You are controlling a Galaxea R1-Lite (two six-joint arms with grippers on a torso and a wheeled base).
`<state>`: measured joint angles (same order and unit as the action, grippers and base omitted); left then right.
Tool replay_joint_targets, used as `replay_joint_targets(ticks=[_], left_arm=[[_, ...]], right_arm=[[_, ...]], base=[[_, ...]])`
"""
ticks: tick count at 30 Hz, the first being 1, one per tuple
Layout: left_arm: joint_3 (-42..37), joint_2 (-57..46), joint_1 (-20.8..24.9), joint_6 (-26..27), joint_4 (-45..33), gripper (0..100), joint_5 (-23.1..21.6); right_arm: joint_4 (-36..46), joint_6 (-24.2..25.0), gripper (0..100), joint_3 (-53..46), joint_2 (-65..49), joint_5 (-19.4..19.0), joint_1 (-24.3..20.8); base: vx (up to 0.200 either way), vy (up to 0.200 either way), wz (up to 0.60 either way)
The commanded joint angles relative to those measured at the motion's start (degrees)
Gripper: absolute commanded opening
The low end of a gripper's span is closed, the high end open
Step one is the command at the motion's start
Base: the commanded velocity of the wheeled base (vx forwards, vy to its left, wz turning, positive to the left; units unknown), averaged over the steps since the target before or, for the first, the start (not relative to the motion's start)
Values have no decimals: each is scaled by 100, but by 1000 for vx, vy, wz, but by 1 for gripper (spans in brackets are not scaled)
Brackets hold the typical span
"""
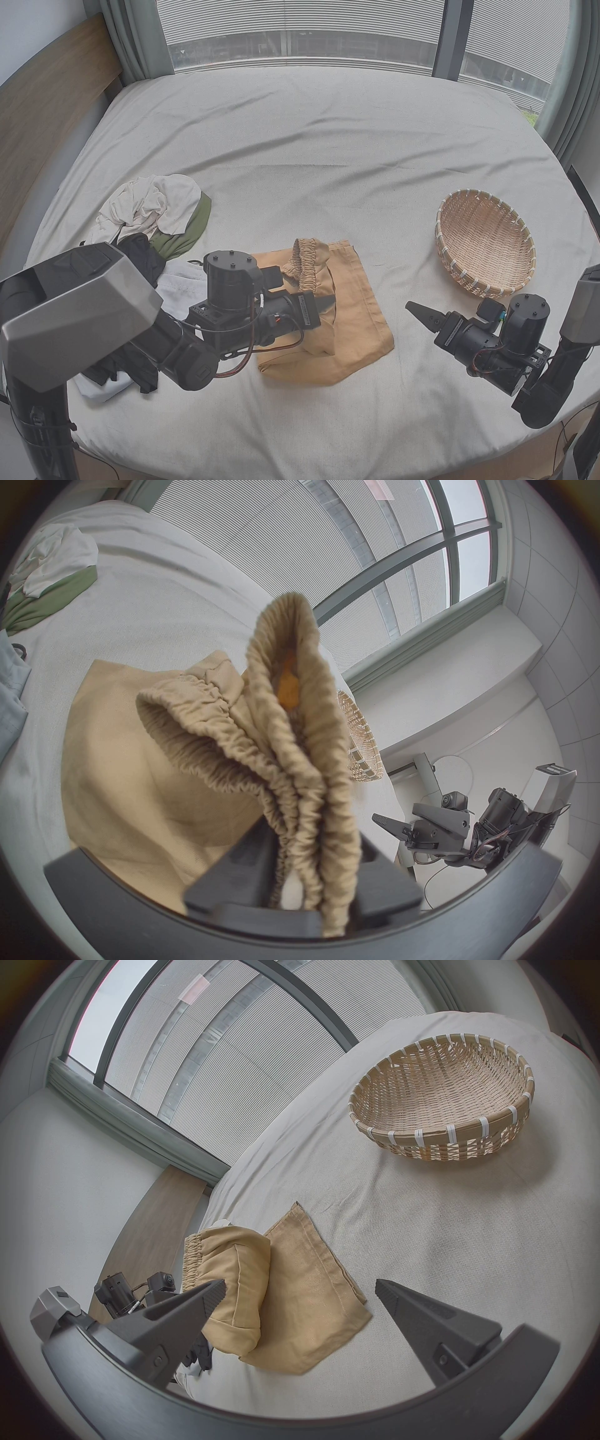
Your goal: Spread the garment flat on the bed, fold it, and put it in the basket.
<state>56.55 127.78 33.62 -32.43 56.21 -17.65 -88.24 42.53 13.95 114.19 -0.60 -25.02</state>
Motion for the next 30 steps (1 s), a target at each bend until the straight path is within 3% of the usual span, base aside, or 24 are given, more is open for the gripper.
replay_joint_targets(ticks=[1,11,14,30], left_arm=[[110,177,-5,0,57,100,43],[348,274,66,8,21,100,333],[-30,98,-40,8,101,100,570],[-2412,-1625,-998,52,602,100,438]], right_arm=[[-1,1,100,-6,7,-2,-3],[-1,1,100,-15,156,-2,-12],[-9,1,100,3,481,-11,-65],[-1,18,100,258,1316,-28,-258]], base=[[0,0,0],[0,0,0],[0,0,0],[0,0,0]])
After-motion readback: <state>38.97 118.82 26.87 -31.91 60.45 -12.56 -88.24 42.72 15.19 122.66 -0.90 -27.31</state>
